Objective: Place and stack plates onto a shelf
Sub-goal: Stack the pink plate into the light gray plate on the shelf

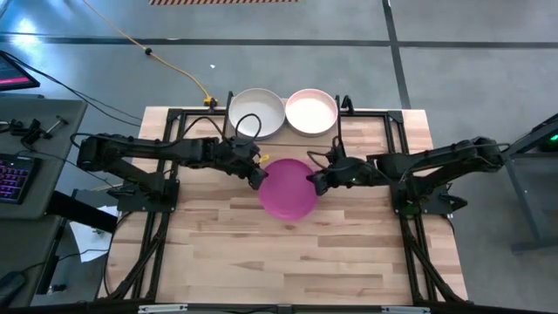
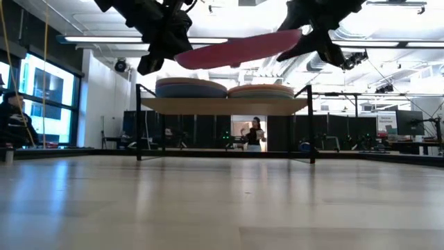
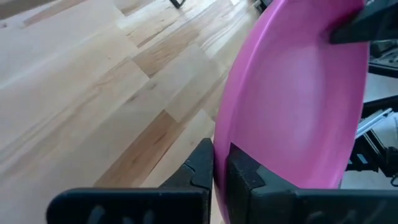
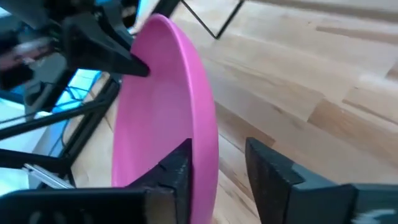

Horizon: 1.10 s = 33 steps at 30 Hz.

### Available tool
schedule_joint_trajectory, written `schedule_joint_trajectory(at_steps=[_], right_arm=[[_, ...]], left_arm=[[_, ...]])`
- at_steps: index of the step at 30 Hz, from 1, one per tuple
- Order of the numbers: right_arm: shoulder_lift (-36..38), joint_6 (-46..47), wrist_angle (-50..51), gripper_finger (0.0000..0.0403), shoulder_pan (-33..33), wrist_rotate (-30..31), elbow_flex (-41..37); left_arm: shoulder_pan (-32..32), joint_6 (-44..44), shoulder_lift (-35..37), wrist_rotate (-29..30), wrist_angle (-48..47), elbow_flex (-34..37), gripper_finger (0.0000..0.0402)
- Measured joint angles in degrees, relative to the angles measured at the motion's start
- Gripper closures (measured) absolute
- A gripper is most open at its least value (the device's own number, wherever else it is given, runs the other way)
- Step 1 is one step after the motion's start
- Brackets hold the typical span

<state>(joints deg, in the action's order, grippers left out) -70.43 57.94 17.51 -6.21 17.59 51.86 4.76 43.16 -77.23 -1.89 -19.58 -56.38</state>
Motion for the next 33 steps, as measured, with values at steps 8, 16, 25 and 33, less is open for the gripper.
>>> schedule_joint_trajectory(at_steps=[8,16,25,33], right_arm=[[8.3,-1.8,1.4,0.0274,1.6,1.2,-0.1],[14.0,-7.1,2.7,0.0273,2.1,4.7,-0.1],[13.8,-10.5,4.0,0.0273,2.1,4.9,-0.2],[13.8,-10.5,7.4,0.0273,2.1,4.9,-0.2]], left_arm=[[3.8,-2.1,2.7,-2.5,-3.4,0.0,0.0396],[11.3,-3.8,8.4,-3.1,-5.1,-2.6,0.0396],[25.7,-9.5,9.2,-2.5,-8.6,-10.6,0.0395],[38.0,-13.9,9.1,-2.4,-15.5,-14.9,0.0395]])
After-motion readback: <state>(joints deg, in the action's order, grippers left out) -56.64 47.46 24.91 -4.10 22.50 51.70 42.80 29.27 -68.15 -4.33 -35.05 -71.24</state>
